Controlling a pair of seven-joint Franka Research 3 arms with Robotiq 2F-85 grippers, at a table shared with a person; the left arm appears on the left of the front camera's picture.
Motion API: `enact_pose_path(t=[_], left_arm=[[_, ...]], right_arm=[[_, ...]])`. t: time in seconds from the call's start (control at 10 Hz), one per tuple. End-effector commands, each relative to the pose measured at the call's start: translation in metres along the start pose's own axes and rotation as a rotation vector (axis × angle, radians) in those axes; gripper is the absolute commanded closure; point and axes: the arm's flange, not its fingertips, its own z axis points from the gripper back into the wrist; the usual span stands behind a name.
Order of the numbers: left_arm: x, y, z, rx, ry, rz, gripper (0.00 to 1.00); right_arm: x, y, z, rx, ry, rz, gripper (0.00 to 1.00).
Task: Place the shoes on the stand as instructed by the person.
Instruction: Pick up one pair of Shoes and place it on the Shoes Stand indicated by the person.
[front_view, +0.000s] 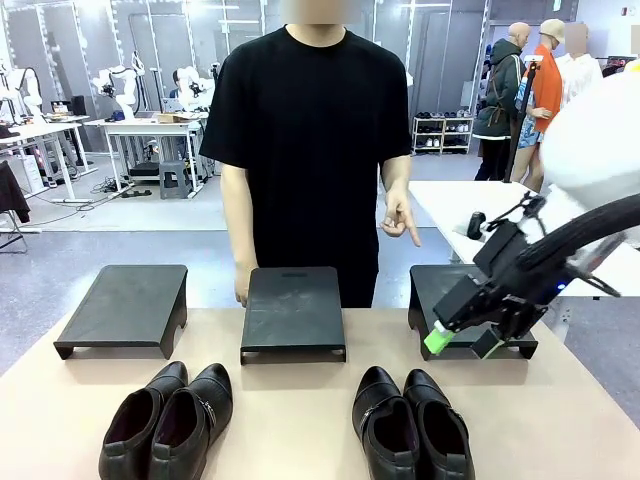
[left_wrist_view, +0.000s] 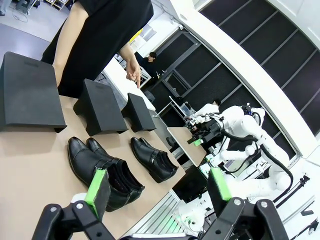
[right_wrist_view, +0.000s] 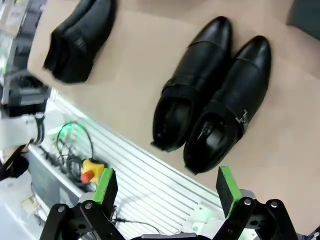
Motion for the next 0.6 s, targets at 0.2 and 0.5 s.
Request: enact_pose_path(t=[0.2,0.5], left_arm=[[0.0,-0.001,0.002,-0.013,-0.005,-0.007,0.0],[0.0,-0.001,0.002,-0.013,-0.005,-0.007,0.0]], right_arm=[[0.016,0.004,-0.062,-0.166,0.035,-0.13,0.0],[0.003,0.011,-0.096,-0.224,0.05,-0.2,0.0]])
